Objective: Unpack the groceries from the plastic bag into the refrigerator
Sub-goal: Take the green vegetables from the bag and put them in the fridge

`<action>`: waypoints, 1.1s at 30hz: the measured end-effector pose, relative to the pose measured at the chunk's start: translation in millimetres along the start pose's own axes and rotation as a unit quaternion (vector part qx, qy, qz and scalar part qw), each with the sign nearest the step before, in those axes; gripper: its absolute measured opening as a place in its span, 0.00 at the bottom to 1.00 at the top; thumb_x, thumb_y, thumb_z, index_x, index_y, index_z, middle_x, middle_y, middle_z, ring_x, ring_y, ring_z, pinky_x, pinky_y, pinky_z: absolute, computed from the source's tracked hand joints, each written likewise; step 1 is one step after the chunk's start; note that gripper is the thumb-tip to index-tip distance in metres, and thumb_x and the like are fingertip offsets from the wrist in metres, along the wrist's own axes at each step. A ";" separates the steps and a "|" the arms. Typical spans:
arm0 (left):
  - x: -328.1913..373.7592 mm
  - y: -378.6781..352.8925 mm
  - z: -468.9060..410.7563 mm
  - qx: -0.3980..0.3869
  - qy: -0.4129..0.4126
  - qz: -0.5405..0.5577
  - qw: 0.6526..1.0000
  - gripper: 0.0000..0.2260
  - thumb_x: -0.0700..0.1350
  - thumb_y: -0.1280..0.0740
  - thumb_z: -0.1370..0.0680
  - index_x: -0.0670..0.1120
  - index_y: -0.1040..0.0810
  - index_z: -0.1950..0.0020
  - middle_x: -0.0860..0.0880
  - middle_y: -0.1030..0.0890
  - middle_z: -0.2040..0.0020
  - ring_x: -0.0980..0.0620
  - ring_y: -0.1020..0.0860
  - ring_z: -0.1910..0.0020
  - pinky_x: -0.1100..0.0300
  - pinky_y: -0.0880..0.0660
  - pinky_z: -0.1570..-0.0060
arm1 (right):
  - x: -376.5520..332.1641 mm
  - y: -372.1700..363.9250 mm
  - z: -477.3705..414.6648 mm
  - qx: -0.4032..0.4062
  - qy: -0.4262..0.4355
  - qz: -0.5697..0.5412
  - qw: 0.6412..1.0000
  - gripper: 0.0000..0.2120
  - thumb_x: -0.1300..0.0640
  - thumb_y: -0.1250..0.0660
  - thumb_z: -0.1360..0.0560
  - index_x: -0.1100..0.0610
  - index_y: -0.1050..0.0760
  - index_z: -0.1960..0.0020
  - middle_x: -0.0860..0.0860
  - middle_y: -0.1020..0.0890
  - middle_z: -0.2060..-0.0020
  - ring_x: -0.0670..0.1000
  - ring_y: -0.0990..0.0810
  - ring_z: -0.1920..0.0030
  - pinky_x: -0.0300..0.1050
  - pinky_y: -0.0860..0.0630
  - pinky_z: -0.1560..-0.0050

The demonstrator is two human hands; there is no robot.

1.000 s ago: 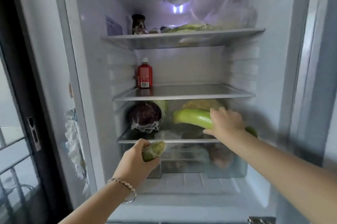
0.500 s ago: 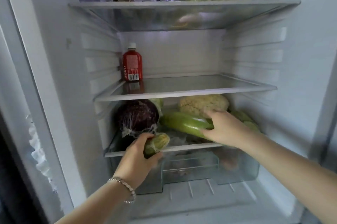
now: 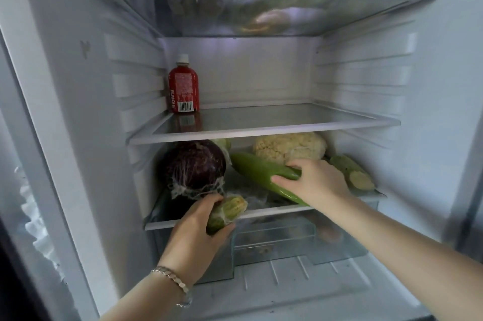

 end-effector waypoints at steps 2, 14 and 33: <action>1.1 0.1 -0.1 0.000 -0.004 -0.002 1.000 0.20 0.51 0.29 0.28 0.55 0.30 0.38 0.58 0.25 0.45 0.59 0.25 0.50 0.67 0.29 0.50 | -8.8 -13.3 -11.1 -0.007 -0.002 0.012 1.000 0.27 0.33 0.41 0.28 0.47 0.27 0.36 0.48 0.18 0.50 0.51 0.20 0.52 0.41 0.25 0.60; 4.3 4.3 0.4 0.000 0.001 0.020 1.000 0.18 0.49 0.27 0.29 0.56 0.28 0.42 0.59 0.24 0.50 0.62 0.25 0.55 0.75 0.31 0.60 | -10.2 32.7 37.9 0.239 0.151 -0.069 0.957 0.31 0.35 0.44 0.31 0.56 0.23 0.41 0.51 0.22 0.49 0.51 0.25 0.47 0.39 0.30 0.45; 94.0 -94.9 -43.1 -0.174 -0.027 -0.128 0.976 0.33 0.64 0.36 0.28 0.66 0.50 0.28 0.53 0.58 0.24 0.41 0.59 0.24 0.42 0.48 0.27 | 74.4 27.0 34.3 0.166 0.032 -0.020 0.985 0.20 0.61 0.23 0.39 0.56 0.18 0.47 0.56 0.18 0.51 0.60 0.20 0.51 0.47 0.22 0.57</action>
Point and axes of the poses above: each hand's wrist, its own z-axis away from the middle knuckle, its own y-axis out of the back of the hand, x = y × z, the point moved 10 cm from there along -z, towards the middle knuckle
